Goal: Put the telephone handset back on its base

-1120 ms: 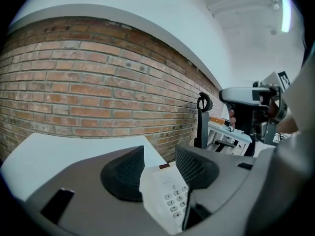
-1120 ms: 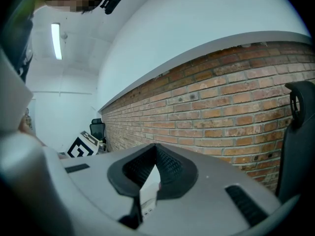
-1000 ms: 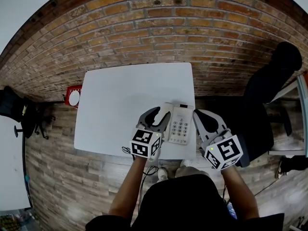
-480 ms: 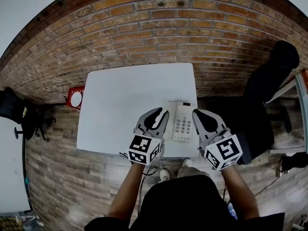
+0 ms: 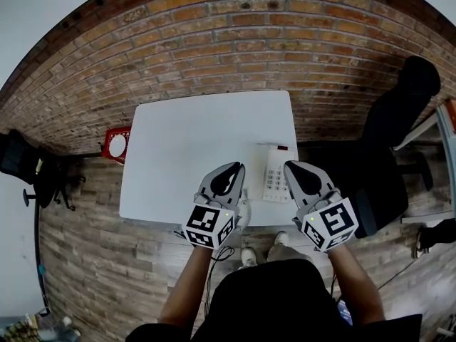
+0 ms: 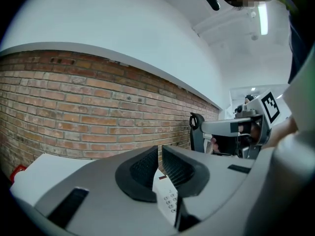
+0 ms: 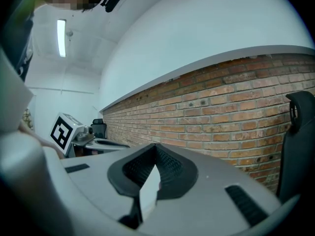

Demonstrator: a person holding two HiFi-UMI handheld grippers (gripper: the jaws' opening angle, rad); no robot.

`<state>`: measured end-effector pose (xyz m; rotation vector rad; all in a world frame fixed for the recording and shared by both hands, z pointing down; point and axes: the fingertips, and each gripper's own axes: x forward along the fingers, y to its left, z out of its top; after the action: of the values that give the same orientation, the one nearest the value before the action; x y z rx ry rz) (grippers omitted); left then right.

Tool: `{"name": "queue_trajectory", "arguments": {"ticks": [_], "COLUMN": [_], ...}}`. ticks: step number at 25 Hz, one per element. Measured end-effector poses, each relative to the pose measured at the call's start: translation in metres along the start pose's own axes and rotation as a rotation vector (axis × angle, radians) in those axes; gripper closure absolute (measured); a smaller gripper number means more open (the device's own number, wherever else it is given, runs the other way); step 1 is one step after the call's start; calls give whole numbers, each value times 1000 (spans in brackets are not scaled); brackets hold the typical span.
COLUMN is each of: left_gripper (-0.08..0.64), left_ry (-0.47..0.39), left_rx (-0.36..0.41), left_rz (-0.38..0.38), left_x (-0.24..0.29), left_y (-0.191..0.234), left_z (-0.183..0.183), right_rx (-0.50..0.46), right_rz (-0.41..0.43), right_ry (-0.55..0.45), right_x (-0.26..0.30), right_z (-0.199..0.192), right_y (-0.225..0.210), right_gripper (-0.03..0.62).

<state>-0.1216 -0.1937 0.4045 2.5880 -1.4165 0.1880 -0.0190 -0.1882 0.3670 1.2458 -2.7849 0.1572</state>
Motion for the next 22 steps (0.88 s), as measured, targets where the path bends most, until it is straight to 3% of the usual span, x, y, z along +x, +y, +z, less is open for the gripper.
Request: {"name": "queue_trajectory", "arguments": {"ticks": [22], "left_gripper": [549], "left_ry": [-66], "left_rx": [34], "left_rz": [-48], "left_x": [-95], "left_y": [-5], "left_z": [4], "right_rx": [-12], "right_rz": [-44], "right_ry": [-19], "right_x": [-23], "right_z": [-3], "right_y": [88], "right_gripper": [581]}}
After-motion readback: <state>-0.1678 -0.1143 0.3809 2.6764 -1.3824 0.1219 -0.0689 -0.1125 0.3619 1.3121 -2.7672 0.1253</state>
